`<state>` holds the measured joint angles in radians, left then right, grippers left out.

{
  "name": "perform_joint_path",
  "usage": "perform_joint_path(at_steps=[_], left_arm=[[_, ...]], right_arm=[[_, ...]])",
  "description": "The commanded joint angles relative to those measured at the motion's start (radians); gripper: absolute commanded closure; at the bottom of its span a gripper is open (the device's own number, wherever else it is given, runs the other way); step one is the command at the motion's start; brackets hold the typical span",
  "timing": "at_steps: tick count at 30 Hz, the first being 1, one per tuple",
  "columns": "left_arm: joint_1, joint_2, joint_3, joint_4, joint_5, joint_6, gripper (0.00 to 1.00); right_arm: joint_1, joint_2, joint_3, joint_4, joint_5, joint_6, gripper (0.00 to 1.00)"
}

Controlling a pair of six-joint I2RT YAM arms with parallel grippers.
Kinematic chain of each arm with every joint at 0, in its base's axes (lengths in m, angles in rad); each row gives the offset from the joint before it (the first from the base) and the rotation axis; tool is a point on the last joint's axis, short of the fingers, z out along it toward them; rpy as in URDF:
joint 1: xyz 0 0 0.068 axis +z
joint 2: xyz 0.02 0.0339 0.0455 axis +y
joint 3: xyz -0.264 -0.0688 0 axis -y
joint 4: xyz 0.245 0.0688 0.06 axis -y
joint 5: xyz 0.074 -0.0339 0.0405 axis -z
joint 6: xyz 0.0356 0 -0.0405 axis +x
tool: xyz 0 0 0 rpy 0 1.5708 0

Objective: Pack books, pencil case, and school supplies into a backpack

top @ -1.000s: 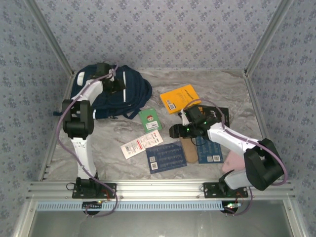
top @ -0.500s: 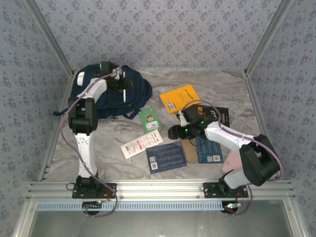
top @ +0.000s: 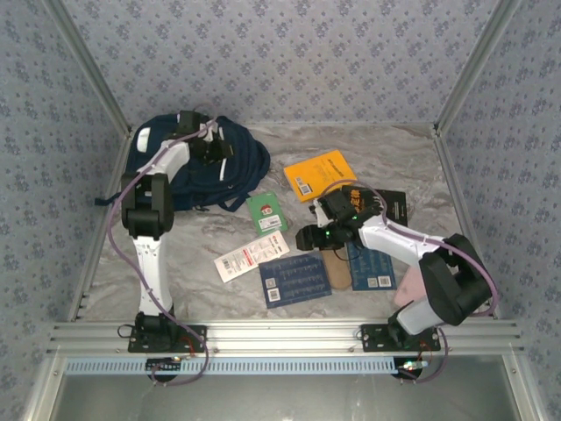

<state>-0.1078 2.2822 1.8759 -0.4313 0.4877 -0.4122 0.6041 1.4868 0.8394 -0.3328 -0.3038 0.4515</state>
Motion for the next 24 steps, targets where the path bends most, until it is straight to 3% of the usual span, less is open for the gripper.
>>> perform_joint_path(at_steps=[1,9,12,17,24], left_arm=[[-0.001,0.025,0.036,-0.023,0.015,0.012,0.93],[-0.007,0.048,0.05,-0.056,0.029,0.02,0.88],[-0.009,0.047,0.052,-0.06,0.03,0.029,1.0],[-0.003,-0.037,0.069,-0.067,-0.023,0.021,1.0],[0.018,-0.144,0.232,-0.19,-0.092,0.006,1.0]], right_arm=[[0.007,0.001,0.042,-0.01,-0.01,-0.014,0.38],[0.014,-0.019,0.056,-0.025,0.005,-0.022,0.43],[0.014,-0.021,0.064,-0.033,0.009,-0.024,0.44],[0.012,-0.042,0.067,-0.052,0.013,-0.018,0.44],[0.011,-0.095,0.098,-0.074,0.054,0.027,0.44]])
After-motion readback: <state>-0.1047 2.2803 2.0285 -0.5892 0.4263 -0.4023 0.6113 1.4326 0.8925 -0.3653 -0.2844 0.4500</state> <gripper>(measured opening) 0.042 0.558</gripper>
